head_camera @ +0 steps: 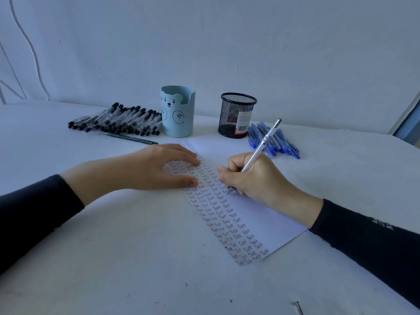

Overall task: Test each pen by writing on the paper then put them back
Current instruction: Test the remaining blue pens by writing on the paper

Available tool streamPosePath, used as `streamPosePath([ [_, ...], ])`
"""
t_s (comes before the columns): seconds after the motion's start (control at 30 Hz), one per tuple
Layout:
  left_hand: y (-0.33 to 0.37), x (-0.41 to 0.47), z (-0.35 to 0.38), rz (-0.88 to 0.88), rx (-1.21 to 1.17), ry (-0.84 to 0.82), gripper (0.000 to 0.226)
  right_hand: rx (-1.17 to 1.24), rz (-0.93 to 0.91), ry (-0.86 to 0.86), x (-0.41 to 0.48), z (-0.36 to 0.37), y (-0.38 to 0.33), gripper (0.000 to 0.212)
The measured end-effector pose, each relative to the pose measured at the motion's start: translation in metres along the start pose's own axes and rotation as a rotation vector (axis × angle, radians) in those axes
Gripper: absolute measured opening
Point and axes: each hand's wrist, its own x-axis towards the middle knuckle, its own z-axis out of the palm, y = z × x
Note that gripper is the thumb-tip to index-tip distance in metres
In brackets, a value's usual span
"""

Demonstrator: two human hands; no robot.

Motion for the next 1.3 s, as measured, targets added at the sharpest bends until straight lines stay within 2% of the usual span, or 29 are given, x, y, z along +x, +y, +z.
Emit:
streamPosePath([
  [0.37, -0.0005, -0.0006, 0.0001, 0.000, -0.026, -0.007, 0.070, -0.025, -0.057, -0.017, 0.0006, 0.0027, 0.0001, 0.044],
  [0.87, -0.0011, -0.0005, -0.0007, -0.010, -0.015, -0.022, 0.070, -0.039, -0.065, -0.016, -0.0005, 0.0010, -0.0018, 0.049],
  [1.3, -0.0008, -0.0002, -0.0016, -0.008, -0.001, -0.033, 0.070, -0.026, -0.043, -0.030, -0.0005, 0.0000, -0.0018, 0.044],
])
